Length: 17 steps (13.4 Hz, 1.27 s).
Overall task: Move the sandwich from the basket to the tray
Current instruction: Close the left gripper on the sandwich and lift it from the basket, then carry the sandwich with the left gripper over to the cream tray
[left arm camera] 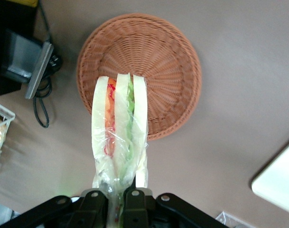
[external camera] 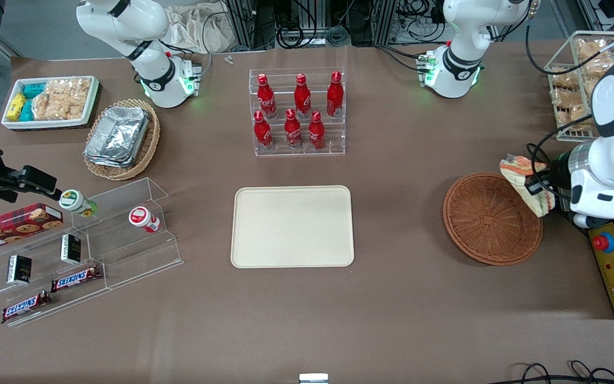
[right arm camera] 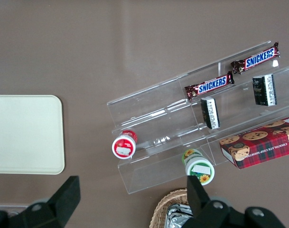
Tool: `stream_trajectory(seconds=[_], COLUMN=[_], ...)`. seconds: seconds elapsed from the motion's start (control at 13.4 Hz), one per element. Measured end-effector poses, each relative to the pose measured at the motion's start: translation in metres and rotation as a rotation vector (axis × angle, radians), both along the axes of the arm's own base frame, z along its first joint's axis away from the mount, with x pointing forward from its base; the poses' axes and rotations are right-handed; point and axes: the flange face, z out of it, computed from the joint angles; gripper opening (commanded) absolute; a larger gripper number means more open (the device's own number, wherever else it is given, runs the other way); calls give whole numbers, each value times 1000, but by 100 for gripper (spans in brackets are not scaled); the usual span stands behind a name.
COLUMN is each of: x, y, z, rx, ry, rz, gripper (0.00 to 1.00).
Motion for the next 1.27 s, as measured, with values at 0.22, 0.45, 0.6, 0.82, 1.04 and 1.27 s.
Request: stream_trajectory(seconds=[0.22, 0.45, 0.6, 0.82, 1.04, 1.27], x=[-4, -11, -16, -32, -36, -32], y=[-51, -111, -162, -239, -288, -323], z=[-5, -20, -31, -48, -79, -130], rx=[-30, -58, -67, -72, -94, -121], ry=[11, 37, 6, -41, -85, -112], rz=[-133, -267, -357, -481, -512, -483], gripper=[0, 0, 7, 16, 17, 17])
